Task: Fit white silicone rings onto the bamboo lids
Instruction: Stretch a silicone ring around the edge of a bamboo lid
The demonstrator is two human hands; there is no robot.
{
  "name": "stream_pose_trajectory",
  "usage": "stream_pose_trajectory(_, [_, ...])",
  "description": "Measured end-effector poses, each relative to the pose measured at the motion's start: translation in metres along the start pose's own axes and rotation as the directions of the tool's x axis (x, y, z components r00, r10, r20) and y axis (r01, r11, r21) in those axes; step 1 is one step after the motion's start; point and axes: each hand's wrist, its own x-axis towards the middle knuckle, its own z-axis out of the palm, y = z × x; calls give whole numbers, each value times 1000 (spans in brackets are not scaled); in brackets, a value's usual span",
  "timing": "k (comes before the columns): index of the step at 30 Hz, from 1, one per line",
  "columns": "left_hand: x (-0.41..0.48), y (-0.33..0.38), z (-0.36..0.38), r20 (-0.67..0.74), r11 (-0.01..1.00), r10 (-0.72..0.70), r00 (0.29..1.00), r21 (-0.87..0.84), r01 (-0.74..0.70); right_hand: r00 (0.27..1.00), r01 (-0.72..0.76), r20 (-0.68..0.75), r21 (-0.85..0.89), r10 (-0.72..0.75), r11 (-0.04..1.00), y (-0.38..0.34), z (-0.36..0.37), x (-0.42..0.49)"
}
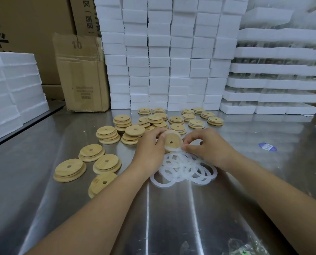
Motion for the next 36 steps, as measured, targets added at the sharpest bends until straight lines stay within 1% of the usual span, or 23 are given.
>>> stream_pose_trajectory(2, [2,3,-3,-62,984,-104,993,-149,94,999,13,39,-55,-11,998,1,2,-1])
stream_pose_trajectory(3, [4,4,-5,-93,970,-141,986,-212,119,999,17,47,-62,-14,998,1,3,-1])
stream_pose_trajectory(5, [6,4,-8,-130,954,-164,978,-271,124,1000,12,17,-48,-11,999,1,5,-1])
stream_pose_trajectory(8, [4,5,-8,-119,952,-144,982,-287,105,996,-15,-87,-11,14,1000,-3,6,-1])
stream_pose_trajectory(10, [3,5,-5,-87,956,-124,988,-279,95,990,3,-144,49,4,999,-6,7,-2])
stream_pose_trajectory(14, [0,9,-2,-39,960,-94,995,-268,80,985,59,-169,157,-33,986,-11,8,-2])
stream_pose_trajectory(17, [-2,13,-1,-27,938,-134,991,-327,118,986,55,-164,233,-17,971,-11,8,0])
stream_pose_trajectory(20, [-4,18,0,-27,863,-230,973,-467,192,990,53,-140,352,-3,935,-12,4,1])
stream_pose_trajectory(22, [-6,21,2,-29,793,-303,953,-562,235,993,40,-115,436,11,899,-12,2,1])
stream_pose_trajectory(24, [-7,23,4,-24,722,-365,931,-639,266,995,18,-94,475,30,880,-13,2,0])
stream_pose_trajectory(30, [-12,31,8,-24,581,-477,879,-759,294,996,-10,-70,492,51,870,-17,2,-2])
stream_pose_trajectory(36, [-14,33,10,-32,518,-540,841,-800,302,996,-8,-70,488,48,873,-21,4,-5])
